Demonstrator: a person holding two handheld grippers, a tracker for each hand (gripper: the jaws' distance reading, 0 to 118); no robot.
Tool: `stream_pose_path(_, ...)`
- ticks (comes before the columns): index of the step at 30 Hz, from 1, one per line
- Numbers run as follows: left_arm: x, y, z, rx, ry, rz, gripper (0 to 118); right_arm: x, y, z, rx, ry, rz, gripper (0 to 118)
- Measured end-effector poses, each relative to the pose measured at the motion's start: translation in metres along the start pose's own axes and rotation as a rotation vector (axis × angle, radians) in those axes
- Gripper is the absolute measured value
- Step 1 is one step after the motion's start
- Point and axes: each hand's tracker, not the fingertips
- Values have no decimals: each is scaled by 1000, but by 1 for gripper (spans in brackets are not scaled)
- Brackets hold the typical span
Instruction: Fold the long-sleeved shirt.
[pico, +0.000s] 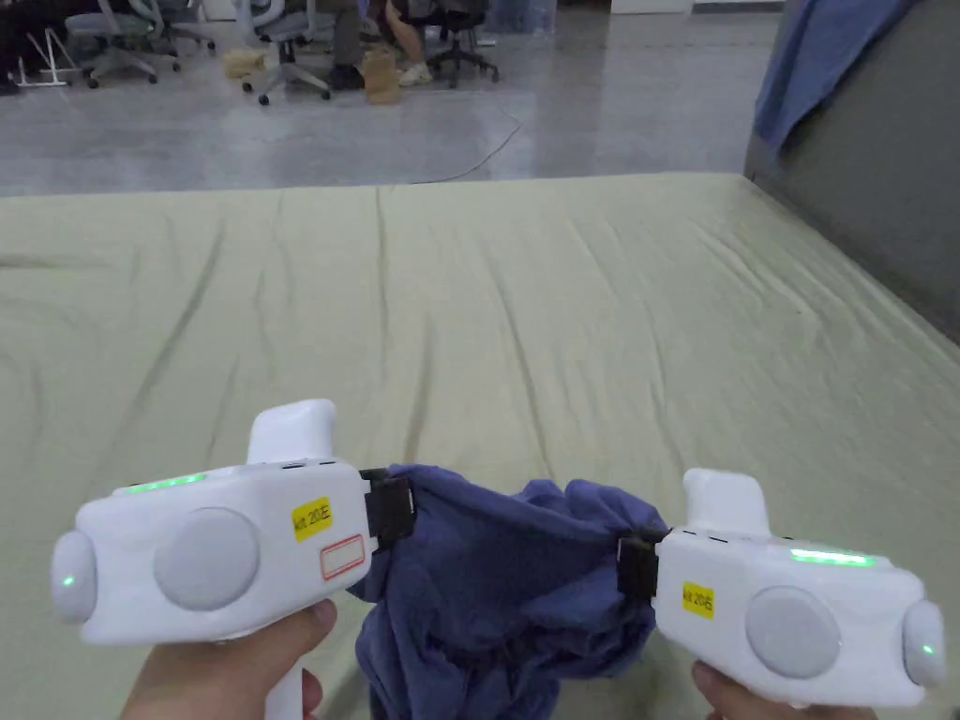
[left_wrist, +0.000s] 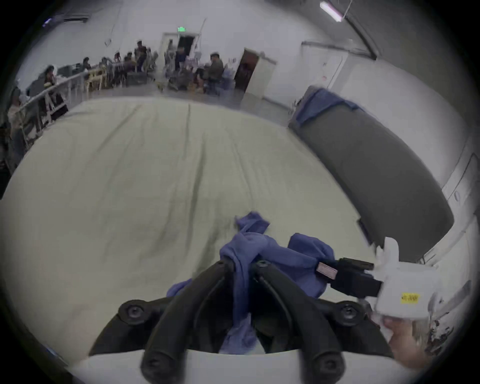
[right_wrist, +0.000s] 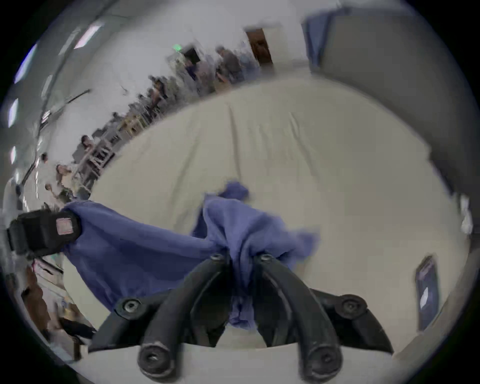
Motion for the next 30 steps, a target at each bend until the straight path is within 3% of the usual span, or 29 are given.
stream_pose_path(6,34,51,96,301,-7,-37,7,-39,67,113,326,63,153,11)
stream_pose_path(12,69,150,134,474,28,-130,7,-78,185,149,421,83,219,11)
stream_pose_path(17,83,251,145,561,79,-184,7,-120,303,145,445,56,268,11)
stream_pose_path(23,87,367,128,595,175,-209,7,-171,420,118,480,-37,271,11)
stream_pose_path(30,76,430,77,547,328,-238,7,-209,479,62,441,-136,282,11)
